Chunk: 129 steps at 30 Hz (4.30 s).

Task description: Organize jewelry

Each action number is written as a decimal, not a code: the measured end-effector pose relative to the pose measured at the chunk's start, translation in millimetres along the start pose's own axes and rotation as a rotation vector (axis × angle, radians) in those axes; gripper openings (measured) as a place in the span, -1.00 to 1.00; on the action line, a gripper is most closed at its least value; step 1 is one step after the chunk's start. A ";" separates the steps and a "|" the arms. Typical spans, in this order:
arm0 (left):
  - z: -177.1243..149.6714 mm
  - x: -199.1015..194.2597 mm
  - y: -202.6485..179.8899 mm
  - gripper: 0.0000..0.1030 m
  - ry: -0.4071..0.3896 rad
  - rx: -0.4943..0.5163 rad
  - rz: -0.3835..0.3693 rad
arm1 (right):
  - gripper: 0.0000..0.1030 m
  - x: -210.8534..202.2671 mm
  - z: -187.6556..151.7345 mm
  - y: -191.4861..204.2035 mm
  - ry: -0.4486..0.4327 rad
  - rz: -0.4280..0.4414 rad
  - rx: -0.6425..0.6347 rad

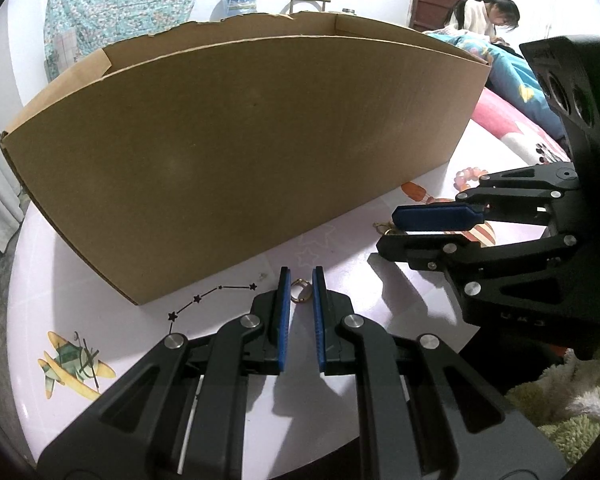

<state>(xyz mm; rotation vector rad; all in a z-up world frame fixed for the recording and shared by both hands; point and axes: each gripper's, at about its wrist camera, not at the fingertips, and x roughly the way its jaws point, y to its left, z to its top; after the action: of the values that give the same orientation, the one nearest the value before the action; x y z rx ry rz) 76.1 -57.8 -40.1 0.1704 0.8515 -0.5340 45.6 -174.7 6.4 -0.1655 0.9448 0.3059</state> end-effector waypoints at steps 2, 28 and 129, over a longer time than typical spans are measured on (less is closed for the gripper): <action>0.2 0.1 -0.1 -0.81 0.000 0.002 0.000 | -0.69 0.1 -0.1 3.4 0.002 -0.002 -0.013; 0.6 0.2 -0.3 -0.81 0.000 0.007 0.000 | -0.92 -11.6 -6.5 1.7 0.002 0.002 -0.005; 0.7 -1.6 -6.5 -0.81 0.030 0.087 0.065 | -0.81 -41.0 -11.3 -10.5 -0.087 0.061 0.065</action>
<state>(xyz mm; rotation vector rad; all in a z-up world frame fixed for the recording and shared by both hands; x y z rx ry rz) 72.3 -63.0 -38.0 0.2859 0.8497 -0.5090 17.9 -195.3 33.4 -0.0637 0.8737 0.3358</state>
